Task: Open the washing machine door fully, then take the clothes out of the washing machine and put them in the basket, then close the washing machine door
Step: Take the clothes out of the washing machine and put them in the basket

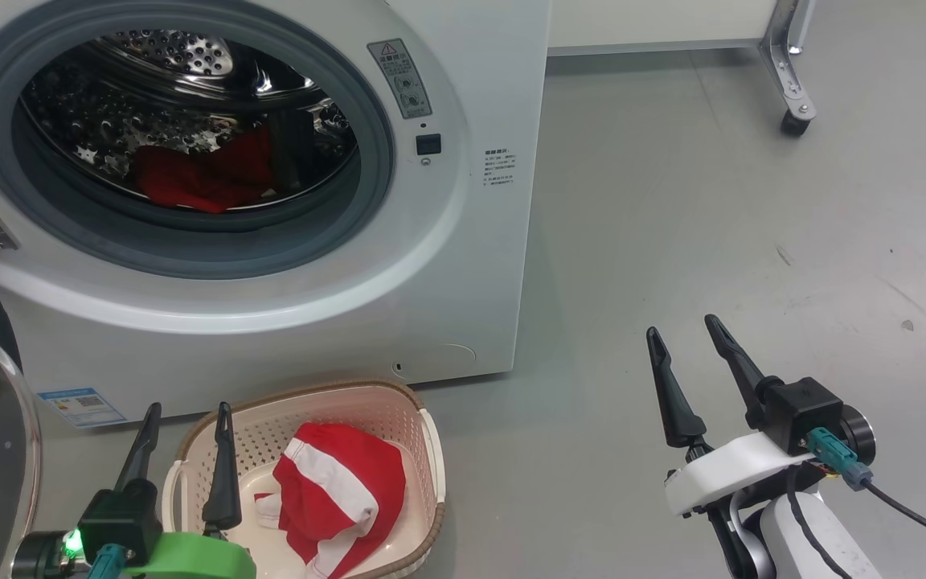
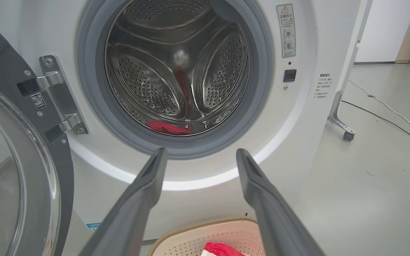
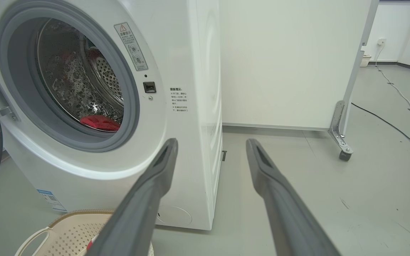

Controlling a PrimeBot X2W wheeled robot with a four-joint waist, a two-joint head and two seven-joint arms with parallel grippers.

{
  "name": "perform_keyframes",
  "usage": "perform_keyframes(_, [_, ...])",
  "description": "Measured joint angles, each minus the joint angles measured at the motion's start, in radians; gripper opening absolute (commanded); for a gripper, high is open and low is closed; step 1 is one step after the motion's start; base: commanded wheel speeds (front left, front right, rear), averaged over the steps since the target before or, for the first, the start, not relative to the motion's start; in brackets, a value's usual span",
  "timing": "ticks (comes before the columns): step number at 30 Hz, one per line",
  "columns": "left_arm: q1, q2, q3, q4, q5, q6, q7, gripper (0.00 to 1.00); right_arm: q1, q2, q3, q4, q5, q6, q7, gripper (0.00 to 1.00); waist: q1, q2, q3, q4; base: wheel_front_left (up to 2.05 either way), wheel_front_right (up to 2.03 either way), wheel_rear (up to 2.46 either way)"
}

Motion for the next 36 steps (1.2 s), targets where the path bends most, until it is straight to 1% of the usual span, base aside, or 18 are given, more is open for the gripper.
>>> perform_keyframes(8, [0.002, 0.000, -0.006, -0.013, 0.000, 0.001, 0.005, 1.00, 0.000, 0.000, 0.007, -0.010, 0.000, 0.000, 0.000, 1.00, 0.0000, 0.0001, 0.012, -0.001, 0.00, 0.00, 0.00])
perform_keyframes(15, [-0.016, 0.005, -0.010, -0.015, 0.002, 0.001, 0.037, 1.00, -0.005, 0.000, 0.017, -0.030, -0.006, 0.004, 0.000, 1.00, 0.0000, 0.0000, 0.047, -0.008, 0.00, 0.00, 0.00])
perform_keyframes(22, [-0.136, 0.004, -0.014, -0.013, 0.002, 0.000, 0.071, 1.00, -0.035, 0.000, 0.024, -0.057, -0.014, 0.005, 0.000, 1.00, 0.0000, 0.0000, 0.109, -0.018, 0.00, 0.00, 0.00])
perform_keyframes(24, [-0.174, 0.006, -0.015, 0.001, 0.002, -0.001, 0.089, 1.00, -0.048, 0.000, 0.030, -0.064, -0.015, 0.012, 0.000, 1.00, 0.0000, 0.0000, 0.132, -0.021, 0.00, 0.00, 0.00])
perform_keyframes(28, [-0.249, 0.012, -0.009, 0.033, -0.003, -0.007, 0.120, 1.00, -0.085, 0.000, 0.050, -0.084, -0.015, 0.013, 0.000, 1.00, 0.0001, 0.0000, 0.182, -0.032, 0.00, 0.00, 0.00])
perform_keyframes(34, [-0.355, 0.063, -0.009, 0.096, 0.018, -0.011, 0.186, 1.00, -0.128, -0.001, 0.070, -0.113, -0.011, 0.013, 0.000, 1.00, 0.0002, 0.0000, 0.261, -0.056, 0.00, 0.00, 0.00])
perform_keyframes(35, [-0.378, 0.070, -0.006, 0.106, 0.023, -0.012, 0.191, 1.00, -0.135, -0.001, 0.073, -0.117, -0.006, 0.013, 0.000, 1.00, 0.0002, 0.0000, 0.275, -0.060, 0.00, 0.00, 0.00])
perform_keyframes(36, [-0.427, 0.087, -0.006, 0.122, 0.035, -0.018, 0.218, 1.00, -0.148, -0.001, 0.080, -0.126, 0.003, 0.011, 0.000, 1.00, 0.0002, 0.0000, 0.302, -0.070, 0.00, 0.00, 0.00])
